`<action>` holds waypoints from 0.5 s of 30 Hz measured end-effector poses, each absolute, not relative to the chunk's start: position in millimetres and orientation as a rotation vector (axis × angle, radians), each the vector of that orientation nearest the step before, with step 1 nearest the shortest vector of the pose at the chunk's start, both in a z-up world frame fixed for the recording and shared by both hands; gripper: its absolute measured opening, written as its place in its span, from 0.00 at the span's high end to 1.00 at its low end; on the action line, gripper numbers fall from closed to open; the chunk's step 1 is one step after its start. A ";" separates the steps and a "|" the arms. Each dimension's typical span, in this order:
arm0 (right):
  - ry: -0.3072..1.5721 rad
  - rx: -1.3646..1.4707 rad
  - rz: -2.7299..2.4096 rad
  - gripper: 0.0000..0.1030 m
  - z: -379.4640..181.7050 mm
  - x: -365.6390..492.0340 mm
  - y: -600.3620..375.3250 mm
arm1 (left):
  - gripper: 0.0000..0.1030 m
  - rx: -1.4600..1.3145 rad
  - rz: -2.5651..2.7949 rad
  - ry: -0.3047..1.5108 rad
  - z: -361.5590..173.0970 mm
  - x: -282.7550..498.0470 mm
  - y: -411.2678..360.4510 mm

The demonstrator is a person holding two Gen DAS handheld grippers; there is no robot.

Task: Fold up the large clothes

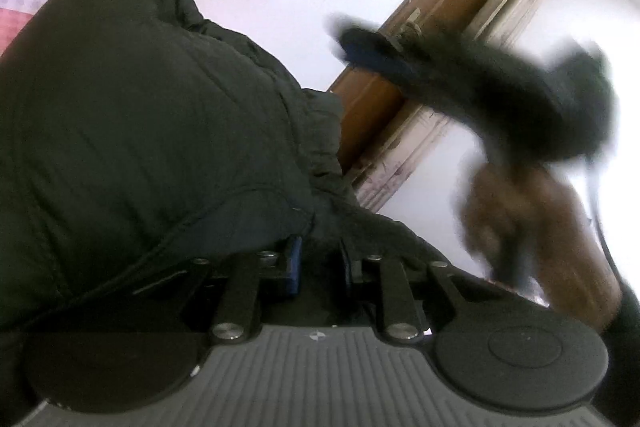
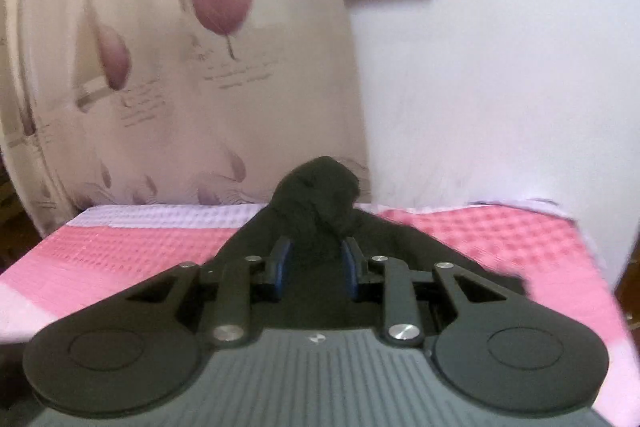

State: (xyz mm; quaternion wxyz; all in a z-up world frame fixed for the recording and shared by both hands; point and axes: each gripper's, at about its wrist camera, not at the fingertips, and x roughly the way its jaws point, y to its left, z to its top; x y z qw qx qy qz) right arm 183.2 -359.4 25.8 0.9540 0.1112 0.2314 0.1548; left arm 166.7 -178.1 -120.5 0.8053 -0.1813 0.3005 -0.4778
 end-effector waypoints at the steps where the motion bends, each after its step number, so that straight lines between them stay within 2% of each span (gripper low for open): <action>1: 0.469 0.209 0.293 0.74 23.8 161.2 -361.9 | 0.75 -0.385 -1.020 0.641 -120.4 165.1 -178.7; 7: 0.512 0.110 0.159 0.74 -15.1 65.8 -356.9 | 0.77 -0.375 -1.004 0.631 -122.3 160.5 -183.3; 15: 0.608 0.157 0.056 0.74 -54.0 55.4 -361.8 | 0.81 -0.352 -0.979 0.629 -120.9 154.4 -188.6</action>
